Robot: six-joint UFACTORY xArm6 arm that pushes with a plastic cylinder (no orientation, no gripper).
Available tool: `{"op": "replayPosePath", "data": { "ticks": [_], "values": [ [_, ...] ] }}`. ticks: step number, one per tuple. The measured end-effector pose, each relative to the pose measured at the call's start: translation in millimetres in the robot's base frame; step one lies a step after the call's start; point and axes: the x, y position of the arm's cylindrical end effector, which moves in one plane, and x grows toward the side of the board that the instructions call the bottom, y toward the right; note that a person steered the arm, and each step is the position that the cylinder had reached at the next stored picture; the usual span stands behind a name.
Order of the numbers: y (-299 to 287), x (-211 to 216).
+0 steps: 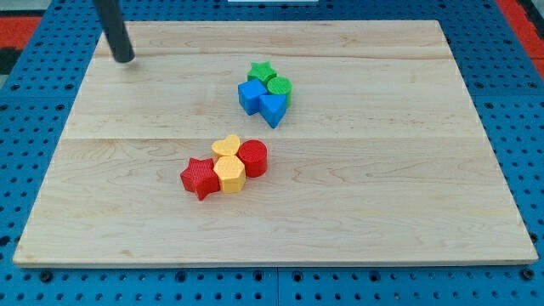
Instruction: Move the red star and yellow hexagon to the right side
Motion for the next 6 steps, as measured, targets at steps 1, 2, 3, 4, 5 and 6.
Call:
{"op": "replayPosePath", "data": {
  "ticks": [1,2,3,4,5,6],
  "values": [
    [0,59],
    [6,115],
    [33,152],
    [79,174],
    [115,197],
    [138,209]
  ]
}}
